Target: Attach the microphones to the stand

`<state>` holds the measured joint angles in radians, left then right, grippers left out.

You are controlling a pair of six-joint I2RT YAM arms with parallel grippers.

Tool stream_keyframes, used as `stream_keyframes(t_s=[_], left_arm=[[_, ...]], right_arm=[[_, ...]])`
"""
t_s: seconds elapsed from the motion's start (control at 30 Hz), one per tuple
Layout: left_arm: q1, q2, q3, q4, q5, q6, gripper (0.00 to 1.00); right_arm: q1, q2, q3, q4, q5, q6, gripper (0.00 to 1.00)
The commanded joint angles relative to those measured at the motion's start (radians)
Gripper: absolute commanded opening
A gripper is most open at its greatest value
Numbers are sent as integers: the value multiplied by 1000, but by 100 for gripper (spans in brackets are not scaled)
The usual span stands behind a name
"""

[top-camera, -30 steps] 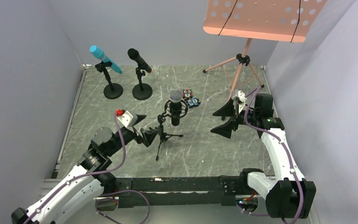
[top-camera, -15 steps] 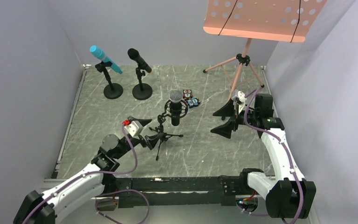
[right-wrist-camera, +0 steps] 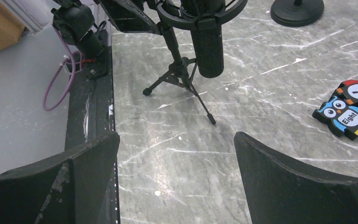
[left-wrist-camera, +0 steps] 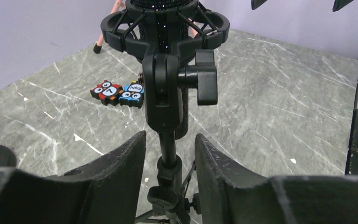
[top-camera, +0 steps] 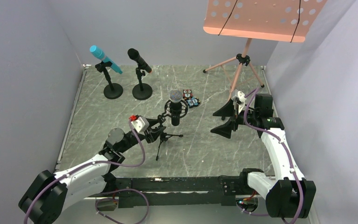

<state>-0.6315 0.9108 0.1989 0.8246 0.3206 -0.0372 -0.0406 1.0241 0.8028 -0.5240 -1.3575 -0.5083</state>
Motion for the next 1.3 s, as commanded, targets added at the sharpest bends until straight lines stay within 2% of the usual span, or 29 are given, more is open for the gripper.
stream_keyframes(t_s=[0.0,0.13,0.3,0.43,0.57,0.67,0.9,1.13,1.27], left_arm=[[4,40,49,98,51,8,43],[6,81,69,113,62,5,29],[6,103,74,140,79,11,0],[9,116,84,179,90,20,0],[22,166,174,182,67,64,0],[64,259,254,253,93,46,0],[205,594,509,503,213,-183,0],[244,831,814,390,192,-117,0],[276,939,928,368,160,-117,0]], right_arm=[[0,2,35,1,-7,-34,100],[1,1,35,0,-5,-33,100],[0,1,36,-2,-5,-35,100],[1,2,36,-4,-7,-35,100],[1,5,38,-6,-6,-36,100],[1,7,38,-8,-3,-39,100],[1,4,42,-17,0,-49,100],[1,9,51,-40,-6,-63,100],[1,11,52,-44,-13,-65,100]])
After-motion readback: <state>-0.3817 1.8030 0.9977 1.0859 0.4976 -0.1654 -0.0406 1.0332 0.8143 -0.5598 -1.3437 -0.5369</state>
